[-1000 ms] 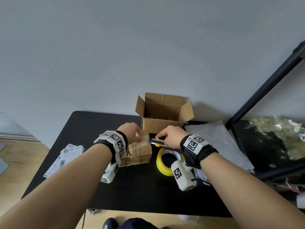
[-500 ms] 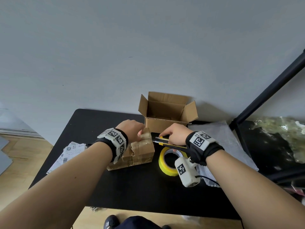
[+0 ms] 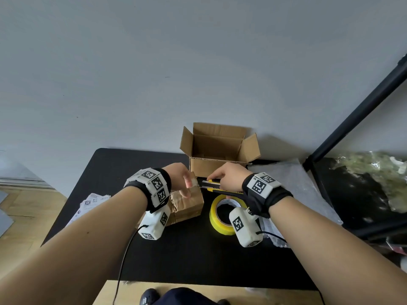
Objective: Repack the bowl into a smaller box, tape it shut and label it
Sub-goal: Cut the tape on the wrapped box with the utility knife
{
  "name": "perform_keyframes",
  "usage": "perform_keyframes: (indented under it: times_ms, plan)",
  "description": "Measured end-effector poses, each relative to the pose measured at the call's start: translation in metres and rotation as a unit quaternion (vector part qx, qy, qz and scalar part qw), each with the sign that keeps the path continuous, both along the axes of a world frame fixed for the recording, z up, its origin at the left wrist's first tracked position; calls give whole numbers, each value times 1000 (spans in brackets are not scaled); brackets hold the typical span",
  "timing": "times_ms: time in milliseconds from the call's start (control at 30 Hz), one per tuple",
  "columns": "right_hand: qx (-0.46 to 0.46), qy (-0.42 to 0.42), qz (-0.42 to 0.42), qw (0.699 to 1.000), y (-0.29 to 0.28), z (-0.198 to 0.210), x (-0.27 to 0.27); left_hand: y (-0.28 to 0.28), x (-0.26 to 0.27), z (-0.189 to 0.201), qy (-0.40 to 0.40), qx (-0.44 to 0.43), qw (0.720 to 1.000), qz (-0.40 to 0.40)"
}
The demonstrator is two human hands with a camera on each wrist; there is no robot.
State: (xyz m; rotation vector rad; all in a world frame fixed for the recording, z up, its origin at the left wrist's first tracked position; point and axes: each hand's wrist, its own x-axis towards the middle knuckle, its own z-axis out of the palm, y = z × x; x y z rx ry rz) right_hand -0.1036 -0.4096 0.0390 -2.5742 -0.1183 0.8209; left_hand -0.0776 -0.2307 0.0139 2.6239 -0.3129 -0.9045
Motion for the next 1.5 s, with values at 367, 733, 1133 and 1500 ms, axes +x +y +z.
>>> perform_keyframes:
  times_ms: [367,733,1133,1500]
  plan:
    - [13,-9,-34,999,1,3,4,22,6,0,-56,-70,988,123]
    - [16,-4,10,1000,38,-4,8,57,-2,-6,-115,76,984,116]
    - [-2,-18,45,999,56,-1,13,64,-4,-11,-91,62,973,202]
    - [-7,-28,27,999,54,0,15,78,-3,-9,-138,16,942,307]
